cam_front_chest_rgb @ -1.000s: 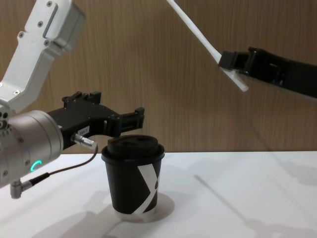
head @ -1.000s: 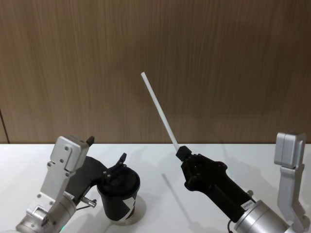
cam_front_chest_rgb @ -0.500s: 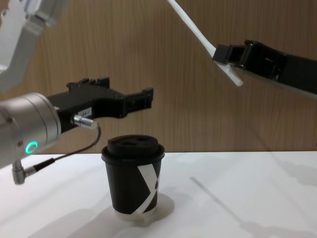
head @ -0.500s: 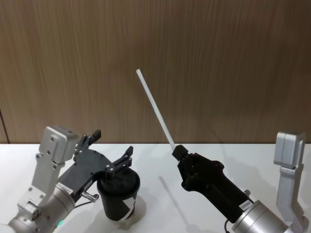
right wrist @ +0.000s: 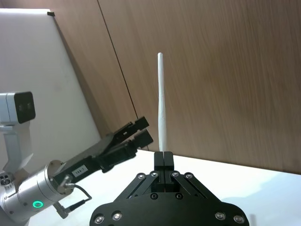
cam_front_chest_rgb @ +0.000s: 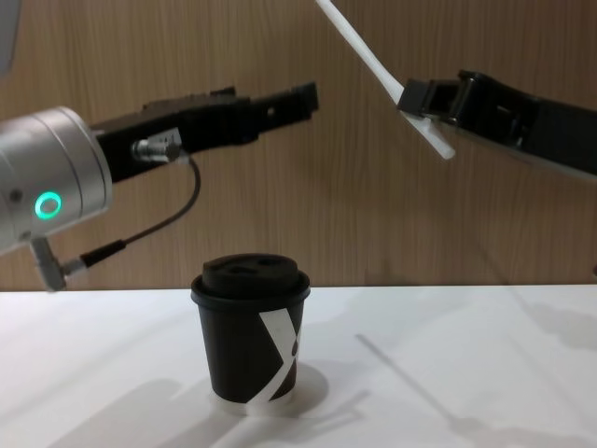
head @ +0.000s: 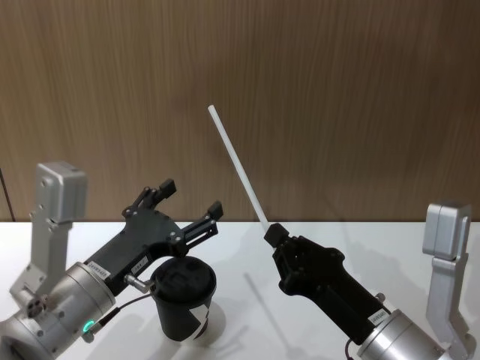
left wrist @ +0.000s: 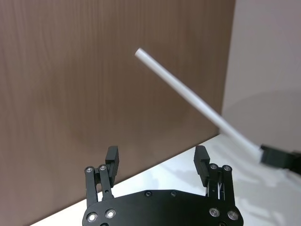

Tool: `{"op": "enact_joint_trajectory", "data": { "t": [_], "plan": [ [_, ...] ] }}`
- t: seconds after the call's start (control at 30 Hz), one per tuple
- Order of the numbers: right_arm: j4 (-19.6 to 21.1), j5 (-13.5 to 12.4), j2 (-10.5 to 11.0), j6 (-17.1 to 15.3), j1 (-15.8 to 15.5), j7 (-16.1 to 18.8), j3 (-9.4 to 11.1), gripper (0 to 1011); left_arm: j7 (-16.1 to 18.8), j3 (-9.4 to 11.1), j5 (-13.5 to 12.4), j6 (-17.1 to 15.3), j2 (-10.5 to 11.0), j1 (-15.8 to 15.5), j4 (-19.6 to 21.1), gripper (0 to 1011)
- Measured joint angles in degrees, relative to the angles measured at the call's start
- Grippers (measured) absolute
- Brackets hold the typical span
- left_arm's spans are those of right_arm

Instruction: Pick up the straw with one hand, pass it to the other hand, and insert it into the cup.

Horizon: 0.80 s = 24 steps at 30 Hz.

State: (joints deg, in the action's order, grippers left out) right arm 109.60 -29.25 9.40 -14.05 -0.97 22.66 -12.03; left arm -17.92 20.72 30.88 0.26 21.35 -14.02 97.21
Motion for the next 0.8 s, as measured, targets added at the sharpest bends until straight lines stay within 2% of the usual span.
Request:
{"op": "enact_joint_trajectory", "data": {
  "t": [0.1, 0.33, 0.43, 0.67, 0.73, 0.8],
  "plan": [
    [0.0, 0.0, 0.0, 0.0, 0.0, 0.0, 0.0, 5, -2.7, -0.7, 3.8, -0.7, -0.4, -0.4, 0.2, 1003],
    [0.0, -0.1, 0.0, 0.0, 0.0, 0.1, 0.0, 5, -7.0, -1.5, 10.1, -2.2, -1.1, -0.9, 0.4, 1003],
    [0.0, -0.1, 0.0, 0.0, 0.0, 0.1, 0.0, 5, -9.2, -2.0, 13.7, -3.1, -1.7, -1.2, 0.4, 1003],
    [0.0, -0.1, 0.0, 0.0, 0.0, 0.1, 0.0, 6, -12.2, -2.7, 19.7, -4.8, -2.7, -1.3, 0.0, 1003],
    [0.0, -0.1, 0.0, 0.0, 0.0, 0.1, 0.0, 5, -13.3, -3.0, 22.5, -5.6, -3.3, -1.3, -0.3, 1004],
    [0.0, -0.1, 0.0, 0.0, 0.0, 0.1, 0.0, 5, -13.7, -3.2, 23.7, -6.0, -3.6, -1.2, -0.4, 1003]
  ]
}}
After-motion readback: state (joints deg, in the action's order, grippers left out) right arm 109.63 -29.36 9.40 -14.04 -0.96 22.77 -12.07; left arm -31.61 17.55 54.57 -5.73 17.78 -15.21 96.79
